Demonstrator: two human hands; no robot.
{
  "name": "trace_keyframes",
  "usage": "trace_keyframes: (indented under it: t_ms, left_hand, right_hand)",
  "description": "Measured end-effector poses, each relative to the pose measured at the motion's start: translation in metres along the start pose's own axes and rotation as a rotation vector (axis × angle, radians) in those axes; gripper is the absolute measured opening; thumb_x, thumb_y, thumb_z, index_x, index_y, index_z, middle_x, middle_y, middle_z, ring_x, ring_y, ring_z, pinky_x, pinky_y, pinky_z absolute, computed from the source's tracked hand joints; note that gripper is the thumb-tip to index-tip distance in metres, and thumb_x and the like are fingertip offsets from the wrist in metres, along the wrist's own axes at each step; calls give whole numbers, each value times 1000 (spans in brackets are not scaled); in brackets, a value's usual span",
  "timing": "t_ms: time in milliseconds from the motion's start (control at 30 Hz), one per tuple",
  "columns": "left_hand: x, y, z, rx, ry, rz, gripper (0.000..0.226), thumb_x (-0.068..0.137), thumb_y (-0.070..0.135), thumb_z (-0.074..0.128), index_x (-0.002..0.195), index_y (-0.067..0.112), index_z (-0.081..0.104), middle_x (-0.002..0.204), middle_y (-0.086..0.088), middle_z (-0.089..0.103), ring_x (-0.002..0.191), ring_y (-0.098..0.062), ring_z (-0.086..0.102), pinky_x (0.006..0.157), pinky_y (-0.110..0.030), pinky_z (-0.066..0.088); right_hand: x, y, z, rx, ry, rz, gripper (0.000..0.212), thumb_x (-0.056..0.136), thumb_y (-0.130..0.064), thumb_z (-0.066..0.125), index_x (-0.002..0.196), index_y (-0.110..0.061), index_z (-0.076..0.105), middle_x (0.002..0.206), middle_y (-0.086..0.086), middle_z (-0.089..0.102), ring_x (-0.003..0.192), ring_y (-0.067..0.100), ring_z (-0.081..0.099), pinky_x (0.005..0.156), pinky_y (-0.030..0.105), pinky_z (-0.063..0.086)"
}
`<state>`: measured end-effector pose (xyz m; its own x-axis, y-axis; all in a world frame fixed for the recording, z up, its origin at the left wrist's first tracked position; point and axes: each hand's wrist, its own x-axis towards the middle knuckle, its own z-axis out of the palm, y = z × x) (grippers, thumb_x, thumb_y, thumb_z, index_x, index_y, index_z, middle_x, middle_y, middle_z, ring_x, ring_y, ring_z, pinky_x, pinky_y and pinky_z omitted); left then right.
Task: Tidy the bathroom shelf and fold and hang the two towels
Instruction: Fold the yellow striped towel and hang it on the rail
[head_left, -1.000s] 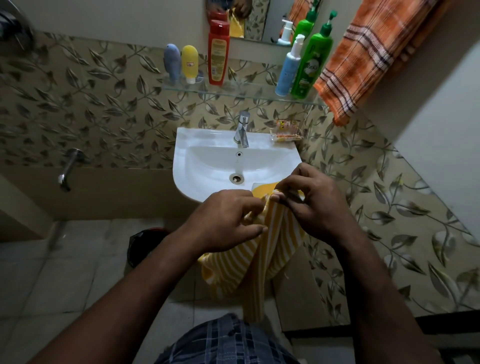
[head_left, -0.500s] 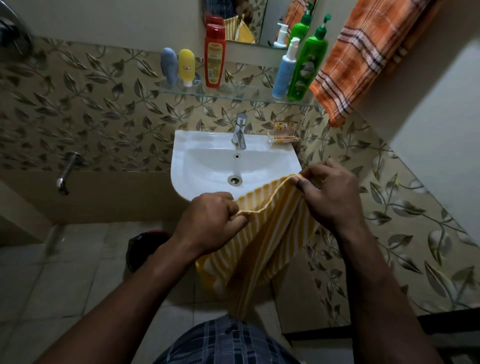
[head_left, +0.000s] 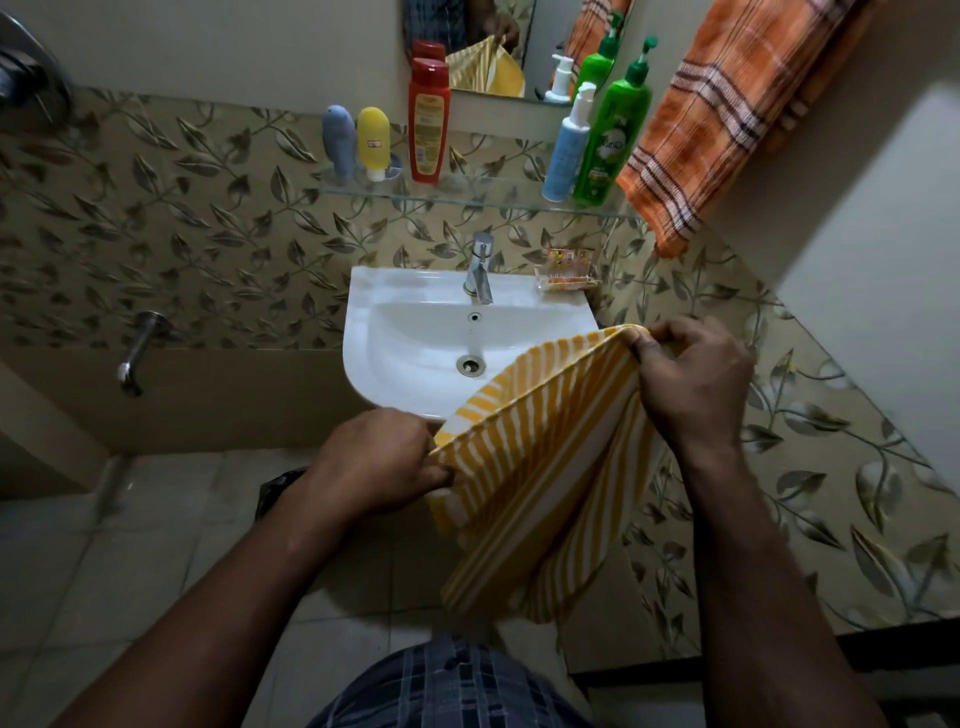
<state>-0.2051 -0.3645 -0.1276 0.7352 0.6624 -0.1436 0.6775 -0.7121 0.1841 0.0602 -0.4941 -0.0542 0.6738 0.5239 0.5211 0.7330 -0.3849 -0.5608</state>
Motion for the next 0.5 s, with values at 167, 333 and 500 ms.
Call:
trace_keyframes:
  t_ms: [167,333,500]
  left_hand:
    - [-1,-7,9,31,-210,-174,41,86,63,69,108,29,71,96,4,66,92,-20,67,77,-35,55]
    - [9,-2,10,-149,22,-324,40,84,57,71,91,18,69,88,1,65,86,-27,68,68,-34,51]
    - [11,-22,17,-460,392,-120,27,95,42,72,87,18,82,88,3,69,78,-16,65,67,-28,49]
  right_hand:
    - [0,-2,-4,6,21,4,25,91,-34,78,101,-12,81,94,9,65,81,16,54,73,25,37]
    - [-5,0,-7,6,19,16,22,92,-32,77,101,-11,80,93,0,59,83,14,52,72,25,35]
    - [0,7,-16,21,93,49,26,92,-34,76,103,-11,79,95,1,64,86,16,58,82,38,54]
